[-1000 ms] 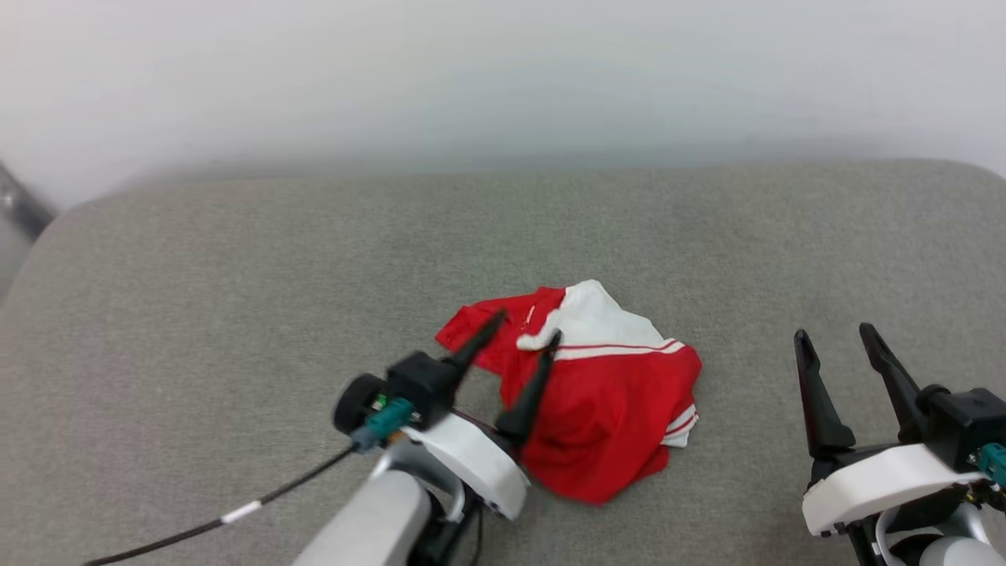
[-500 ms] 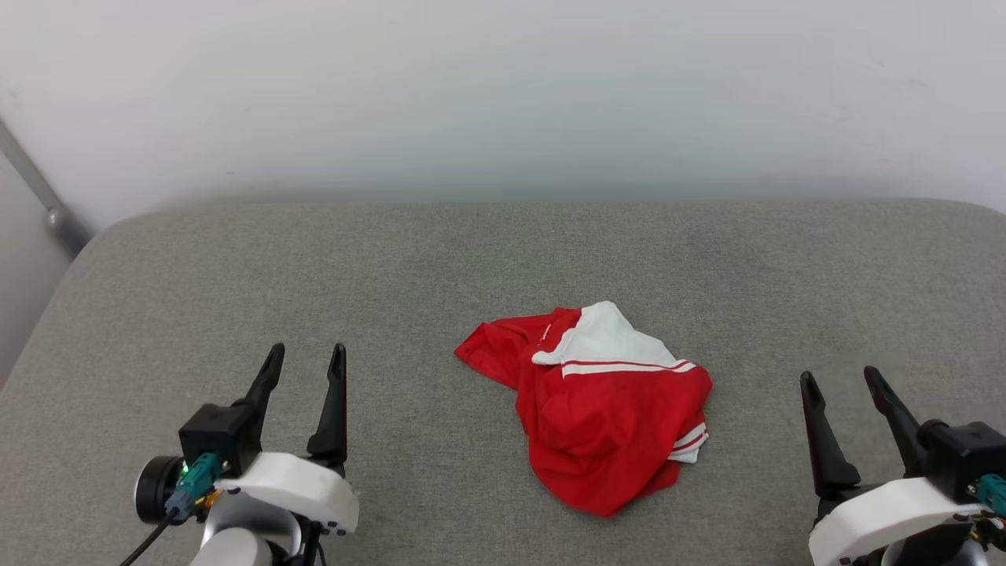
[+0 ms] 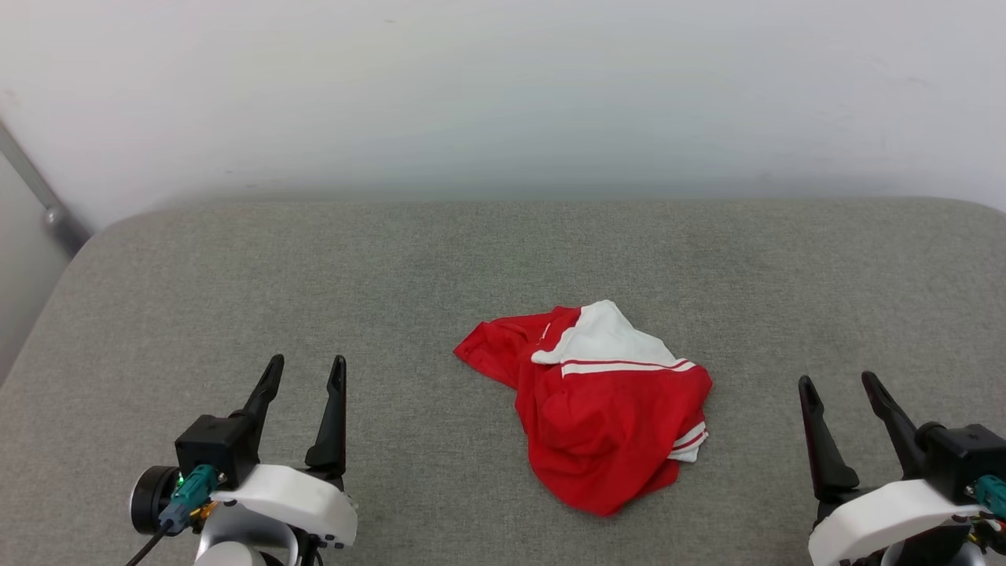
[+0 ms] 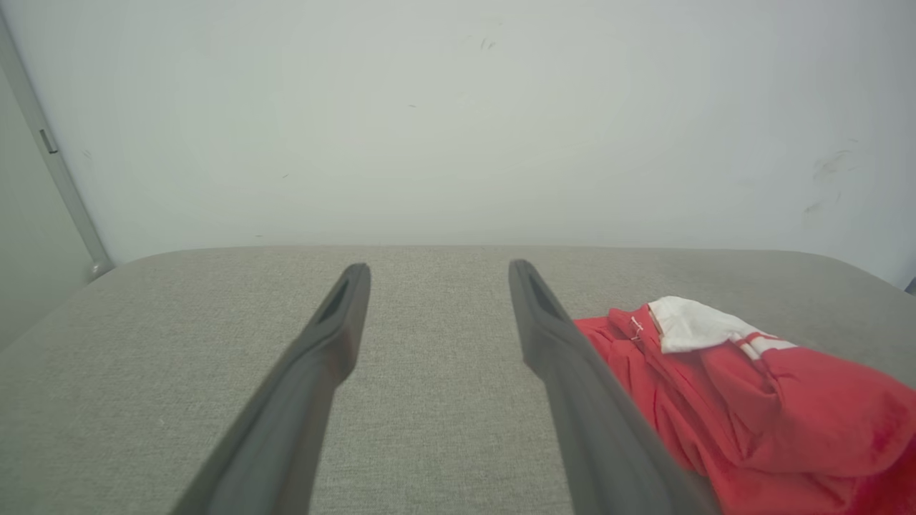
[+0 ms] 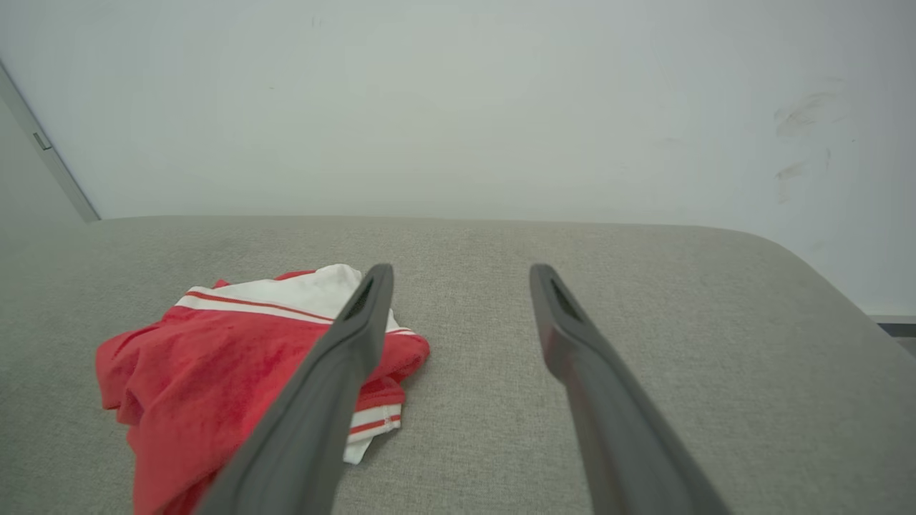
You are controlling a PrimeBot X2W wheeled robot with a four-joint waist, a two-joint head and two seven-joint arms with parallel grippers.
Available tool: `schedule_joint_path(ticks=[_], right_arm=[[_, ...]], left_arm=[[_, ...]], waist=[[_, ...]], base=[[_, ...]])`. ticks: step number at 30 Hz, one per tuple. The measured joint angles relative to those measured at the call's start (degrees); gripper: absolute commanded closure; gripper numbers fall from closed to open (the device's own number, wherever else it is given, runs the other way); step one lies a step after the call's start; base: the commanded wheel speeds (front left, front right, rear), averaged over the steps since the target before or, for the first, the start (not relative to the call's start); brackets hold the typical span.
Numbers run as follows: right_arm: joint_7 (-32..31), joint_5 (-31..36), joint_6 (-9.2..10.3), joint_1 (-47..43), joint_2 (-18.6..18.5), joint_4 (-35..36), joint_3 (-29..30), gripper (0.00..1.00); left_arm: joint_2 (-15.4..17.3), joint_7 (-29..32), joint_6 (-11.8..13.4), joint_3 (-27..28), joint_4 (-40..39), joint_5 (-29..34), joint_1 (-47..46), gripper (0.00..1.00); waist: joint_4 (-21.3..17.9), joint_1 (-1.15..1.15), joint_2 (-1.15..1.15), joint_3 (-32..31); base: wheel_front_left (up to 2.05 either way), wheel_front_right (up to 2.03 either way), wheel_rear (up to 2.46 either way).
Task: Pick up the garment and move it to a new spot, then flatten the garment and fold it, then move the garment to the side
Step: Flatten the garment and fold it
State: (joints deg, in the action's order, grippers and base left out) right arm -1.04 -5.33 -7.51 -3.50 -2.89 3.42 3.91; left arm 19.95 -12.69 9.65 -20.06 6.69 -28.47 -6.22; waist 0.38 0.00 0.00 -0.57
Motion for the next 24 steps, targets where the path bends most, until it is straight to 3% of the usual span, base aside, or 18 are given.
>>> schedule_joint_path(ticks=[5, 10, 15, 24], right_arm=[[-1.49, -1.42, 0.0, 0.24, -0.01, -1.62, 1.79, 0.0], [-8.2, -3.41, 0.01, 3.3, -0.03, -4.05, 3.01, 0.0], [-24.31, -6.14, 0.0, 13.29, -0.08, -5.83, -0.45, 0.0], [-48.44, -12.96, 0.0, 25.05, -4.42, -8.29, -14.27, 0.0]], left_arm=[[0.08, 0.0, 0.01, -0.23, -0.49, -0.01, -0.14, 0.0], [-0.44, -0.11, 0.08, -0.68, -1.49, 0.07, -1.22, 0.0], [-1.21, -0.62, 0.11, -1.34, -2.08, 0.53, -2.73, 0.0], [-3.11, -1.43, -1.57, -2.76, -0.73, 0.85, -5.41, 0.0]], waist=[[0.11, 0.0, 0.0, 0.15], [1.62, 0.0, 0.0, 0.86], [4.38, 0.0, 0.0, 2.69], [9.3, 0.01, 0.0, 5.82]], base=[[0.0, 0.0, 0.0], [0.0, 0.0, 0.0], [0.0, 0.0, 0.0], [0.0, 0.0, 0.0]])
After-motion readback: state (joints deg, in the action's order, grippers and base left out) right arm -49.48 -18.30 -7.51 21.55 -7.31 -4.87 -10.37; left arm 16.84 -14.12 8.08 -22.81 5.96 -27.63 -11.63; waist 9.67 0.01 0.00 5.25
